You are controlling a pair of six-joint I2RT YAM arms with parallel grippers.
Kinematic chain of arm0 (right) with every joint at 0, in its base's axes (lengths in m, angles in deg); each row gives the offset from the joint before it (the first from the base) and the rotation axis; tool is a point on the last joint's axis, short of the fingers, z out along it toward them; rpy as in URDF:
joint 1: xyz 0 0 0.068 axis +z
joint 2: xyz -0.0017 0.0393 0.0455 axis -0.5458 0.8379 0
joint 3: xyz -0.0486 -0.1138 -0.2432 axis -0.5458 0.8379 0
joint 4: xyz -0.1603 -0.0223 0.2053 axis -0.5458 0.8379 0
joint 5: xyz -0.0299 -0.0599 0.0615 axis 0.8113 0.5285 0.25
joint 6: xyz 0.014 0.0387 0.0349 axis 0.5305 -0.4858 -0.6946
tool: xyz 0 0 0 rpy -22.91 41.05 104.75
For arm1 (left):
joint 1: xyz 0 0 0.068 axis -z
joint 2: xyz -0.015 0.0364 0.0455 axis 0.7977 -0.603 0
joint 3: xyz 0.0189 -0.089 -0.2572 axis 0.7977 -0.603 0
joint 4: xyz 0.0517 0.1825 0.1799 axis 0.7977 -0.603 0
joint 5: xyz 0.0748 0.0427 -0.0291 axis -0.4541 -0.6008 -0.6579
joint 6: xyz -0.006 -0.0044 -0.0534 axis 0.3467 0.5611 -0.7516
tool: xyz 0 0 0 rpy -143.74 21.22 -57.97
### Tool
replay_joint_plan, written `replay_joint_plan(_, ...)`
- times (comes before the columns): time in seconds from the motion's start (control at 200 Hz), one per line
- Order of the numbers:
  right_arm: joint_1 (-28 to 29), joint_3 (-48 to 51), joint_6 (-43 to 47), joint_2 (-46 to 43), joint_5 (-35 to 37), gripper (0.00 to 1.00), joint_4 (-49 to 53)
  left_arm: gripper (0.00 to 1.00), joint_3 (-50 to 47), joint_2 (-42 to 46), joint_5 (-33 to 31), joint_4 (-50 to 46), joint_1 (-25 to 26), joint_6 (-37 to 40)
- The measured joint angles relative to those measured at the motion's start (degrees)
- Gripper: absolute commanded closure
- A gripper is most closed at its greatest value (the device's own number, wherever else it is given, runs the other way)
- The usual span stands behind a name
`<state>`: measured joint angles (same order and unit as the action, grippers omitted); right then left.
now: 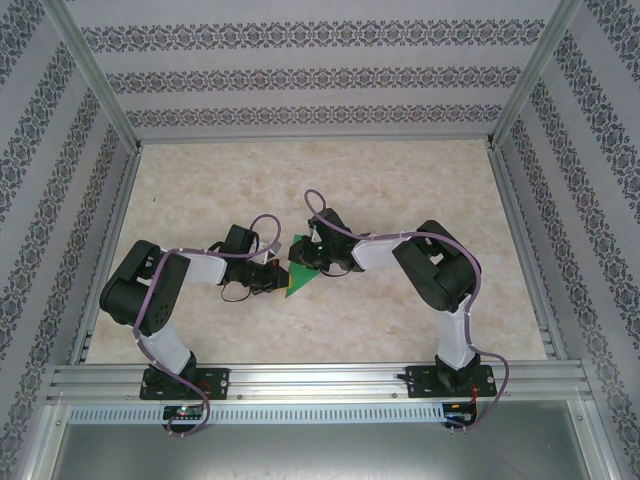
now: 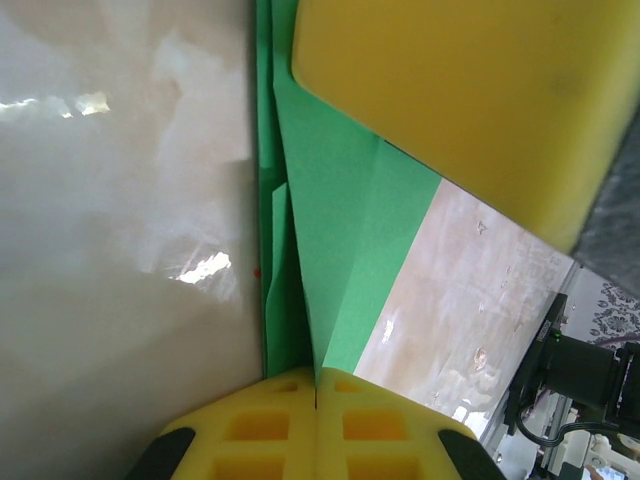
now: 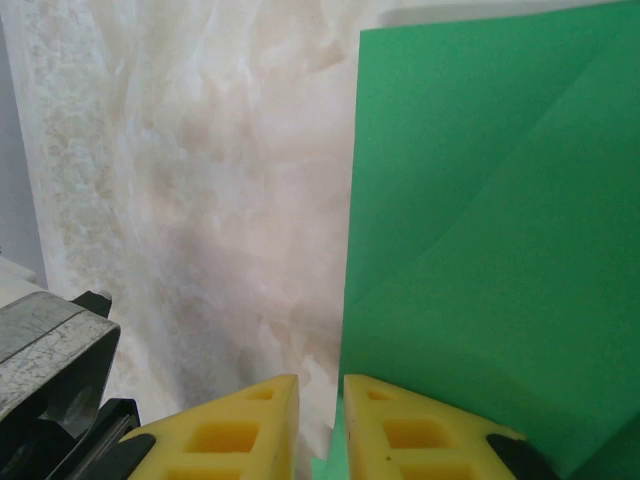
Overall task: Fold a paper plane with a square sheet of paper (pick it up from the middle)
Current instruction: Fourth fold the wing at the center of the table.
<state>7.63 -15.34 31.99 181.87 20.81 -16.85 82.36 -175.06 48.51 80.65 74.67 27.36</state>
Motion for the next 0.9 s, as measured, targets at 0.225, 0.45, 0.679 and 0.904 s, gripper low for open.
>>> replay_joint_plan(0.225, -0.7, -0.3, 0.0, 0.1, -1.8, 0.80, -0.3, 1.00, 0.0, 0.0, 0.0, 0.0, 0.0, -0.4)
replay_joint_plan(0.45, -1.1, -2.2, 0.5, 1.2, -2.0, 0.80, 2.5, 1.00, 0.0, 0.0, 0.0, 0.0, 0.0, -0.6)
replay_joint_plan(0.679, -1.1, -3.4, 1.7, 1.5, -1.9, 0.81, 5.1, 0.97, 0.0, -0.1, 0.0, 0.0, -0.1, -0.6)
replay_joint_plan(0.904, -0.8, -5.8, 3.0, 1.7, -0.7, 0.83, 10.3, 0.86, 0.5, 0.1, 0.0, -1.2, -0.1, -0.5)
